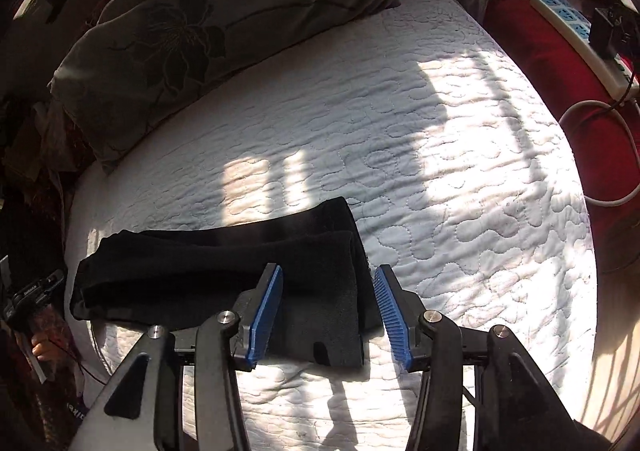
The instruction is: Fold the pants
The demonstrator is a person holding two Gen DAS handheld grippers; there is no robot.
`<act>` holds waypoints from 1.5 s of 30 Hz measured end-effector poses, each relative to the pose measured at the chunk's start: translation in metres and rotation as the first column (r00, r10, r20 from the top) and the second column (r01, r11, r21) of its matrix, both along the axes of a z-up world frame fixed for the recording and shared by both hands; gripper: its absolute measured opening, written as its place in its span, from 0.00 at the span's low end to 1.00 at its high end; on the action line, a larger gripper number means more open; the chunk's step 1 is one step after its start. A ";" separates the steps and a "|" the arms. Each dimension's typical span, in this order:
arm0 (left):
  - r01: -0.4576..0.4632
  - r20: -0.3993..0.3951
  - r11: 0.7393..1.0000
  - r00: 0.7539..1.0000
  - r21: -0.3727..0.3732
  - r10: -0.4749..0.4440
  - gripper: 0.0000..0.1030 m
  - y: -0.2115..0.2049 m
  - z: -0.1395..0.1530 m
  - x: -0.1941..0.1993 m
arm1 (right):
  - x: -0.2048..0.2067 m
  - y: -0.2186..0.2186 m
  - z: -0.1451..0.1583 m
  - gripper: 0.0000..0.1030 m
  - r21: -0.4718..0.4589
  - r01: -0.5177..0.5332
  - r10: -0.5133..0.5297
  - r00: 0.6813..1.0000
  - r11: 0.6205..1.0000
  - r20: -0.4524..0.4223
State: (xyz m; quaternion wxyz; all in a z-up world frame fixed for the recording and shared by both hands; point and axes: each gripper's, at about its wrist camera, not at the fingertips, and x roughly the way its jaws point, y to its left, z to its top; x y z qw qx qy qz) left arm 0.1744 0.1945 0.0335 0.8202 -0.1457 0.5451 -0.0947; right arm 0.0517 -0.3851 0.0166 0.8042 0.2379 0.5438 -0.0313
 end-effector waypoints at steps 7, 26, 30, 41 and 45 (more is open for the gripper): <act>0.233 -0.077 0.963 0.967 -0.134 -0.245 0.12 -0.134 -0.015 -0.049 | 0.025 -0.009 -0.023 0.50 -0.017 0.009 -0.009 0.999 1.000 -0.047; -0.077 -0.403 0.932 0.912 -0.354 -0.078 0.12 -0.245 -0.094 -0.055 | 0.033 -0.002 -0.044 0.49 0.061 -0.066 0.068 0.997 0.996 -0.039; -0.089 -0.391 0.947 0.919 -0.308 -0.041 0.12 -0.252 -0.091 -0.046 | 0.032 -0.005 -0.044 0.50 0.066 -0.081 0.083 0.996 0.995 -0.042; -0.105 -0.395 0.951 0.919 -0.289 -0.018 0.12 -0.260 -0.085 -0.065 | 0.037 -0.011 -0.044 0.47 0.088 -0.087 0.091 0.995 0.992 -0.044; -0.096 -0.426 0.955 0.904 -0.282 -0.035 0.12 -0.267 -0.091 -0.063 | 0.038 -0.017 -0.045 0.48 0.105 -0.073 0.078 0.996 0.992 -0.040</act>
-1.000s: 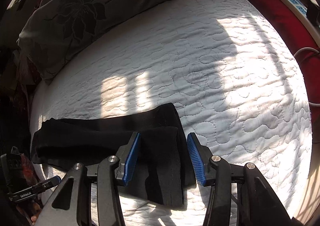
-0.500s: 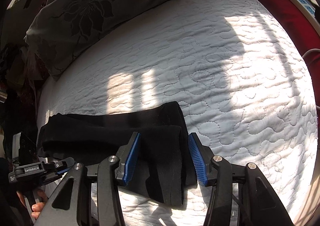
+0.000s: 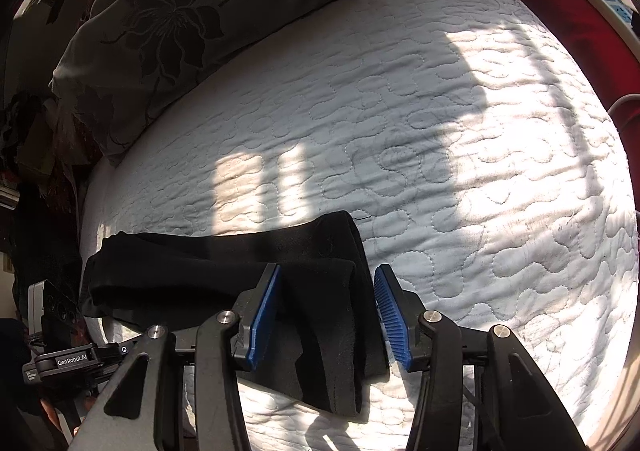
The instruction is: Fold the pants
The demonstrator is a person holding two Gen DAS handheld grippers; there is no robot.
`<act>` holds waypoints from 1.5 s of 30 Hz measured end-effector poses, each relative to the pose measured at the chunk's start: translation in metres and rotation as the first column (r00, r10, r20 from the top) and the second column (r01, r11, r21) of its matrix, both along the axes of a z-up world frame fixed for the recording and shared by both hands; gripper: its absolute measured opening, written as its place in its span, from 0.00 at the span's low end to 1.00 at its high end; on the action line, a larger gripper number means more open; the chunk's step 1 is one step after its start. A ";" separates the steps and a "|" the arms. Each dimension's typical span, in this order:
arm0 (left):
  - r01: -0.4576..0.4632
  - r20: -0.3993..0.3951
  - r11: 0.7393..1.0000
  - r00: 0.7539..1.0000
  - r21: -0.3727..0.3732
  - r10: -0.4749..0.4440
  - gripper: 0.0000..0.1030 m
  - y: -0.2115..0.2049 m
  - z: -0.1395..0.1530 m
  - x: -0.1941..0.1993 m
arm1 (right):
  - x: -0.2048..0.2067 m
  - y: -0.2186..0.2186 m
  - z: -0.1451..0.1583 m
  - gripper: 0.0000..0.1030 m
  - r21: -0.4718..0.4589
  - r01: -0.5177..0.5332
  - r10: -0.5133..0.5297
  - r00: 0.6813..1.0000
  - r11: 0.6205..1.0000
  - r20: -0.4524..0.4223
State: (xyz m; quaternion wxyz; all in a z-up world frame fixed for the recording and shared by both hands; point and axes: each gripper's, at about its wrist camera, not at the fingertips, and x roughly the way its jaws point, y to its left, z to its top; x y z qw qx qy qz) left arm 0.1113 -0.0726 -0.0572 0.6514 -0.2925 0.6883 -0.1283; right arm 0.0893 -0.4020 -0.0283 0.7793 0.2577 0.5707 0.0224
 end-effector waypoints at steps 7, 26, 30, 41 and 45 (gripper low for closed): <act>-0.042 -0.044 0.999 0.998 0.023 0.043 0.12 -0.006 -0.015 0.003 | -0.001 -0.002 0.000 0.49 0.009 -0.013 0.013 1.000 1.000 0.005; -0.096 -0.068 0.989 0.992 0.116 0.104 0.02 -0.034 -0.018 -0.008 | 0.021 0.000 -0.005 0.15 -0.108 -0.051 0.049 0.999 0.993 -0.019; -0.073 -0.013 0.993 0.997 0.098 0.074 0.02 -0.031 -0.007 -0.014 | 0.016 -0.011 0.005 0.32 -0.054 -0.019 0.020 1.000 0.998 0.020; -0.020 -0.070 0.998 0.997 -0.054 0.017 0.02 -0.103 -0.008 -0.048 | -0.015 -0.068 -0.008 0.56 0.224 0.065 -0.076 0.996 0.972 0.040; -0.050 -0.079 0.997 0.996 -0.062 0.045 0.02 -0.123 -0.014 -0.043 | -0.016 -0.069 -0.021 0.56 0.303 0.045 -0.055 0.998 0.952 0.026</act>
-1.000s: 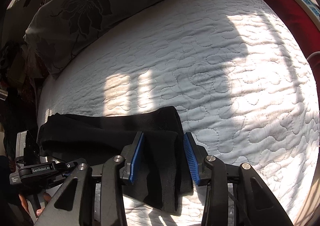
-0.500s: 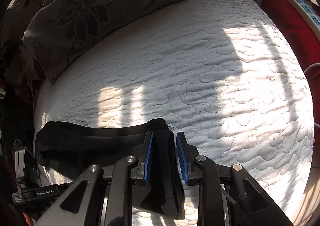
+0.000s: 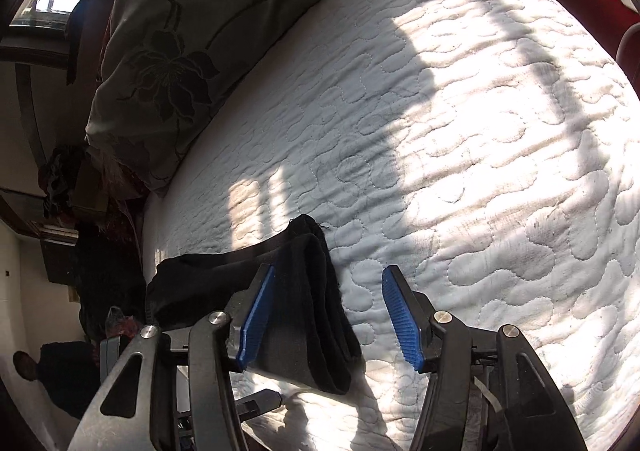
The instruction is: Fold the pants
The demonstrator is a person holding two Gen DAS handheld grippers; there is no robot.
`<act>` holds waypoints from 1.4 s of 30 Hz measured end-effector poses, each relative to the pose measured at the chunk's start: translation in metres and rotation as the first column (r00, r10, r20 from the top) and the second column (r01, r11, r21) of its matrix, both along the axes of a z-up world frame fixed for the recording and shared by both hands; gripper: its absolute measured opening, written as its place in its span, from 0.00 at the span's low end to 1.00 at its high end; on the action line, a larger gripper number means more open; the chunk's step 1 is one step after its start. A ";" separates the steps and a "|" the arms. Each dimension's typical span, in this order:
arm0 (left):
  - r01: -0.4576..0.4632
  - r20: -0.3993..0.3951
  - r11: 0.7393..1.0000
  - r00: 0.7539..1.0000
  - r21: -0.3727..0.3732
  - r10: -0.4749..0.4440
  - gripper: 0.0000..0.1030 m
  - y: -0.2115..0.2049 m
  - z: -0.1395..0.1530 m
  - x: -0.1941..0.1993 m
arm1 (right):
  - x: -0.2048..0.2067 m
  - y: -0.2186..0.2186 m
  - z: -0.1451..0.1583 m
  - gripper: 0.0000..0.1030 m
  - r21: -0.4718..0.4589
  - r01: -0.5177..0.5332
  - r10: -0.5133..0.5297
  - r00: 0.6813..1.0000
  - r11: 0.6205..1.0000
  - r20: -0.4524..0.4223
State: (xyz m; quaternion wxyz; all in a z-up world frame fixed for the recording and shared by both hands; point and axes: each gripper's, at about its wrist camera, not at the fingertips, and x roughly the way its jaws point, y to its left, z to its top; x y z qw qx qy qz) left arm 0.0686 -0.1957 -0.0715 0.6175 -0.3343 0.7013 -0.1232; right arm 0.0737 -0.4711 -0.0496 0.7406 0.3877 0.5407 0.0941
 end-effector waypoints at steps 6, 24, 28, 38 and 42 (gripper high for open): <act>-0.045 -0.015 0.999 0.999 -0.003 0.045 0.02 -0.016 -0.010 0.008 | 0.019 0.002 -0.008 0.56 0.080 -0.038 0.037 0.999 0.996 0.011; -0.068 0.075 0.998 0.995 0.019 0.066 0.02 -0.026 -0.006 0.003 | 0.058 0.005 -0.039 0.20 0.258 -0.163 0.182 0.982 0.952 -0.052; -0.077 0.078 0.997 0.994 -0.013 0.077 0.02 -0.005 0.000 -0.015 | 0.056 -0.001 -0.045 0.20 0.316 -0.134 0.161 0.985 0.939 -0.060; -0.145 0.062 0.982 0.986 -0.123 0.154 0.02 0.001 -0.001 -0.012 | 0.056 -0.008 -0.051 0.23 0.343 -0.108 0.144 0.986 0.933 -0.082; -0.179 0.034 0.976 0.982 -0.123 0.184 0.05 0.010 -0.003 -0.020 | 0.056 -0.013 -0.051 0.29 0.355 -0.116 0.152 0.985 0.928 -0.077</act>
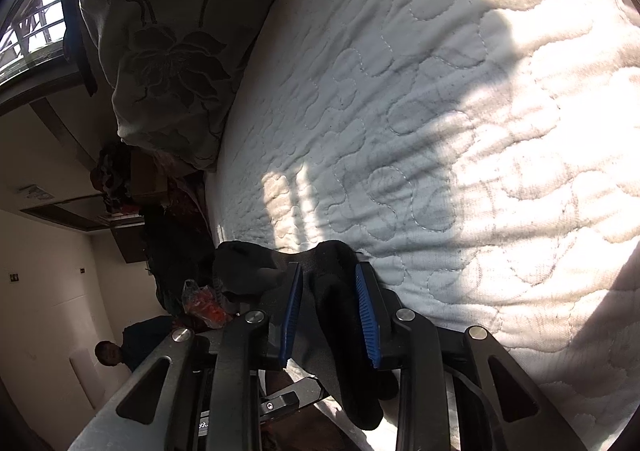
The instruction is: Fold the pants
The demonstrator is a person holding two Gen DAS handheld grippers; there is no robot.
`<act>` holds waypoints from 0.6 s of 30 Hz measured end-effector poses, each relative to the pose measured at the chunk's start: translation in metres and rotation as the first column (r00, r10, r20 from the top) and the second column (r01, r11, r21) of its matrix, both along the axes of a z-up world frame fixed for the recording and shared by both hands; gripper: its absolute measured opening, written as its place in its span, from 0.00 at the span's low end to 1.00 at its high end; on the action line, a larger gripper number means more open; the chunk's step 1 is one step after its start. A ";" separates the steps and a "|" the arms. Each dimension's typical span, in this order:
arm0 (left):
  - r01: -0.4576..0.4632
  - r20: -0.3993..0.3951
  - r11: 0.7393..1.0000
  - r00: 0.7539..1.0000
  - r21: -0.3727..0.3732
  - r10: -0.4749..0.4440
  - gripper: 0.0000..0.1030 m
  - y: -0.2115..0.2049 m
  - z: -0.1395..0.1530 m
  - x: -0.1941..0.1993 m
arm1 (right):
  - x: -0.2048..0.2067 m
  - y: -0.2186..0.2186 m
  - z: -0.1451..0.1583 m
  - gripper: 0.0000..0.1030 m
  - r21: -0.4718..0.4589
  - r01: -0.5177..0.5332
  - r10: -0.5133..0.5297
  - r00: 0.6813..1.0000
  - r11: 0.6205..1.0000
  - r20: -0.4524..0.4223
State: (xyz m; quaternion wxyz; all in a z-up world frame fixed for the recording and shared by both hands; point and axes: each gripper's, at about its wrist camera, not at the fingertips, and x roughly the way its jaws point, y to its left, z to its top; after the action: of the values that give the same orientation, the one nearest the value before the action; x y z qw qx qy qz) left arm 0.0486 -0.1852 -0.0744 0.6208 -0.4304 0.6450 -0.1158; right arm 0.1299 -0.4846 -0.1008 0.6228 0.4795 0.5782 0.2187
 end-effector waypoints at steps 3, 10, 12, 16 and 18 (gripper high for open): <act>-0.033 -0.031 0.999 0.999 -0.002 0.033 0.20 0.003 -0.002 -0.006 | 0.003 0.003 0.001 0.32 -0.005 -0.022 0.022 1.000 1.000 0.003; -0.061 -0.070 0.998 0.996 0.025 0.063 0.21 -0.002 -0.014 0.005 | 0.007 0.010 0.006 0.38 -0.015 -0.036 0.036 0.999 0.999 0.010; -0.070 -0.080 0.997 0.994 0.038 0.073 0.22 -0.008 -0.018 0.015 | 0.007 0.010 0.007 0.38 -0.013 -0.034 0.034 0.999 0.999 0.006; -0.079 -0.048 0.994 0.995 0.079 0.083 0.43 -0.020 -0.009 0.015 | 0.004 0.011 0.007 0.38 0.001 -0.021 0.021 1.000 1.000 0.010; -0.077 -0.025 0.993 0.997 0.087 0.080 0.49 -0.029 -0.004 0.018 | 0.003 0.011 0.003 0.39 0.019 -0.007 0.007 1.000 1.000 0.009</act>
State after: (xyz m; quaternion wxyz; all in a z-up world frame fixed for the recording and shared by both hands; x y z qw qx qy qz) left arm 0.0665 -0.2144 -0.0788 0.6336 -0.4299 0.6406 -0.0575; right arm 0.1327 -0.4736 -0.0982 0.6201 0.4824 0.5749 0.2285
